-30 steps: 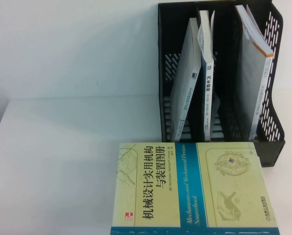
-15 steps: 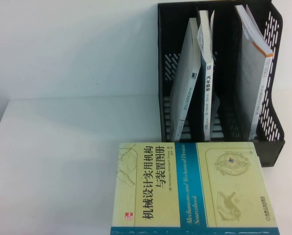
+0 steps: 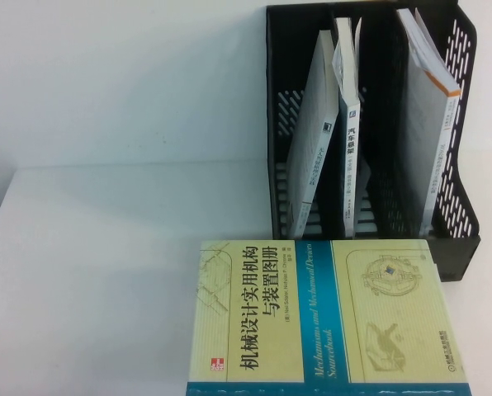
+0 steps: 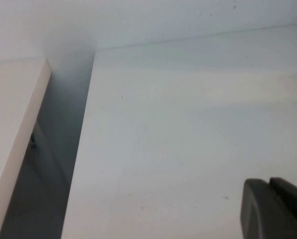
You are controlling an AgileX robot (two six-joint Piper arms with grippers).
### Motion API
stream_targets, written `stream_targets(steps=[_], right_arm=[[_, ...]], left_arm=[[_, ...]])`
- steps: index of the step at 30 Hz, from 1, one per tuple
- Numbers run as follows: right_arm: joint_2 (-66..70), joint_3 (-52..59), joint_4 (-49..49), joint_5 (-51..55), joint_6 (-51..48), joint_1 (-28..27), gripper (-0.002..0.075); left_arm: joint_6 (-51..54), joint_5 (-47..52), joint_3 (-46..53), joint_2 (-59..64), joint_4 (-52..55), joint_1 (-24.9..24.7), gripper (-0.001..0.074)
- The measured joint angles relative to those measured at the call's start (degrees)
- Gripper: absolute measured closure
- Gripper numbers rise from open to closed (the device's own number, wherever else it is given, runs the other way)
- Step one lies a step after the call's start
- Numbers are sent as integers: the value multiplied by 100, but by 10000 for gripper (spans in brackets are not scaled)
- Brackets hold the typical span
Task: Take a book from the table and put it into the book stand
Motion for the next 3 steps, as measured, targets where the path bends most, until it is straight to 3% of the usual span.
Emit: stream_targets(steps=[3], right_arm=[[0,0,-123,11,129,0,728]], left_arm=[[0,0,0,0,0,0,737]])
